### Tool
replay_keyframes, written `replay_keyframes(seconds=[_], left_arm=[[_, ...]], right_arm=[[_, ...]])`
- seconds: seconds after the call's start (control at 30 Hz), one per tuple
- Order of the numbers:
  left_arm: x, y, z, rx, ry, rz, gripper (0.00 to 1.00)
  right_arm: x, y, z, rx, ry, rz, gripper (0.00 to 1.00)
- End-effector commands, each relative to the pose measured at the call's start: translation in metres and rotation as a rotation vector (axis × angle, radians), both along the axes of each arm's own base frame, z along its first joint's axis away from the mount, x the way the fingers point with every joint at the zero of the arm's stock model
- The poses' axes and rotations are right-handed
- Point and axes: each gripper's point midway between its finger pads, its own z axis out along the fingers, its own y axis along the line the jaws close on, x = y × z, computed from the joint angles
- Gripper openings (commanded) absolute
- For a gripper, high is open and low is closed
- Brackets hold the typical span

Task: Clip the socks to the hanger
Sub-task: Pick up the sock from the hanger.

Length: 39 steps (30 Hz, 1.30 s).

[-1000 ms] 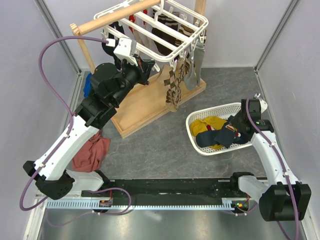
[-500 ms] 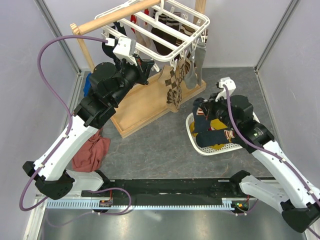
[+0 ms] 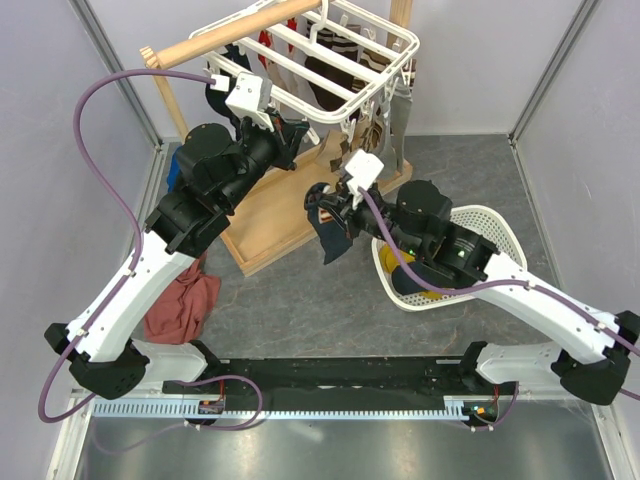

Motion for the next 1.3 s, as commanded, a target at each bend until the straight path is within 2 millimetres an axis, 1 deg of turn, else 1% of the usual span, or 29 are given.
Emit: replay_keyframes(seconds=[0.0, 0.03, 0.07, 0.1, 0.2, 0.27, 0.3, 0.33, 0.4, 0.43, 0.47, 0.7, 1.0, 1.2, 1.27], left_arm=[[-0.01, 0.0, 0.014, -0.028, -0.011, -0.037, 0.02], [-0.01, 0.0, 0.013, -0.024, -0.008, -0.035, 0.02], [-0.01, 0.0, 0.012, -0.021, -0.008, -0.035, 0.02], [-0.01, 0.001, 0.012, -0.02, -0.006, -0.033, 0.02], [-0.01, 0.001, 0.01, -0.012, -0.003, -0.034, 0.02], [-0.011, 0.001, 0.009, -0.01, -0.001, -0.034, 0.02], [-0.011, 0.001, 0.008, -0.009, -0.001, -0.034, 0.02], [-0.011, 0.002, 0.008, -0.007, 0.002, -0.034, 0.02], [-0.01, 0.001, 0.005, -0.004, 0.005, -0.034, 0.02], [-0.01, 0.001, 0.004, -0.001, 0.007, -0.034, 0.02], [-0.009, 0.0, 0.002, 0.005, 0.012, -0.034, 0.02], [-0.011, 0.004, 0.003, 0.01, 0.007, -0.024, 0.02], [-0.012, 0.006, 0.003, 0.016, 0.007, -0.019, 0.02], [-0.012, 0.007, 0.003, 0.019, 0.007, -0.018, 0.02], [-0.011, 0.006, 0.002, 0.02, 0.01, -0.019, 0.02]], right_arm=[[0.015, 0.011, 0.041, 0.049, -0.163, -0.028, 0.0], [0.02, 0.014, 0.042, 0.054, -0.178, -0.038, 0.0], [0.025, 0.013, 0.041, 0.037, -0.196, -0.061, 0.0], [0.029, 0.013, 0.046, 0.047, -0.22, -0.076, 0.0], [0.039, 0.013, 0.049, 0.026, -0.269, -0.116, 0.0], [0.044, 0.015, 0.053, 0.011, -0.295, -0.124, 0.0], [0.047, 0.017, 0.05, 0.002, -0.299, -0.129, 0.0], [0.047, 0.017, 0.054, 0.003, -0.31, -0.13, 0.0], [0.05, 0.02, 0.052, -0.014, -0.324, -0.131, 0.0], [0.051, 0.02, 0.055, -0.013, -0.332, -0.132, 0.0], [0.052, 0.02, 0.056, -0.016, -0.338, -0.134, 0.0], [0.069, 0.013, 0.06, -0.018, -0.359, -0.167, 0.0], [0.081, 0.005, 0.06, -0.019, -0.358, -0.184, 0.0], [0.081, 0.005, 0.065, -0.005, -0.37, -0.183, 0.0], [0.08, 0.004, 0.069, 0.005, -0.379, -0.186, 0.0]])
